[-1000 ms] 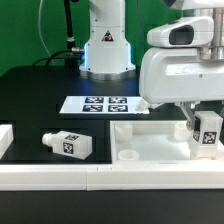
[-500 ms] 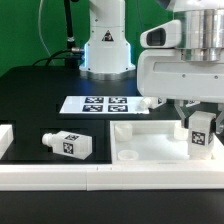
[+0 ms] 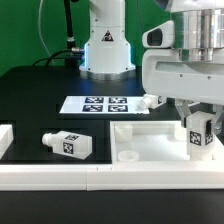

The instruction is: Assemble one leg

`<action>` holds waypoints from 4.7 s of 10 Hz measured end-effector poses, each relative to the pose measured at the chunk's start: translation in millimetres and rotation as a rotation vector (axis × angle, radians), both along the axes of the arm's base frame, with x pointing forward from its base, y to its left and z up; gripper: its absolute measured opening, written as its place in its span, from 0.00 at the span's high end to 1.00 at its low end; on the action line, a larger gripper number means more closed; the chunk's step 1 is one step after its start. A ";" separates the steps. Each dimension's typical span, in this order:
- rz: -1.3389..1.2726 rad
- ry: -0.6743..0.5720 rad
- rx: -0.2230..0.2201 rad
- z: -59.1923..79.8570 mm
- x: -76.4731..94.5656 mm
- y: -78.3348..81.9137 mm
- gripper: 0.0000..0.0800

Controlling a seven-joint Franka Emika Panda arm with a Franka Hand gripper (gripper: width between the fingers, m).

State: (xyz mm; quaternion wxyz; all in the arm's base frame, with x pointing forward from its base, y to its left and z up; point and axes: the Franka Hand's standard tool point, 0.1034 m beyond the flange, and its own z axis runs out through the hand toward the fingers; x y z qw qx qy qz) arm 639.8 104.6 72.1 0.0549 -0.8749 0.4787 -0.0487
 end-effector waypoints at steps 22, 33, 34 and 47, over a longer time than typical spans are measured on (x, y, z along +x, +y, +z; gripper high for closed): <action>0.118 0.029 0.006 0.5 -7.5 21.6 0.19; 0.610 0.015 -0.098 -4.2 -5.2 11.3 0.64; 0.430 0.023 -0.089 -3.5 -5.5 12.7 0.64; -0.953 0.070 0.195 -4.4 1.7 9.7 0.64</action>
Offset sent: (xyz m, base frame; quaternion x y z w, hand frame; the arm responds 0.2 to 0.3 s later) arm 0.0044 0.0065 -0.0027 0.0059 0.0031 0.1153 0.9933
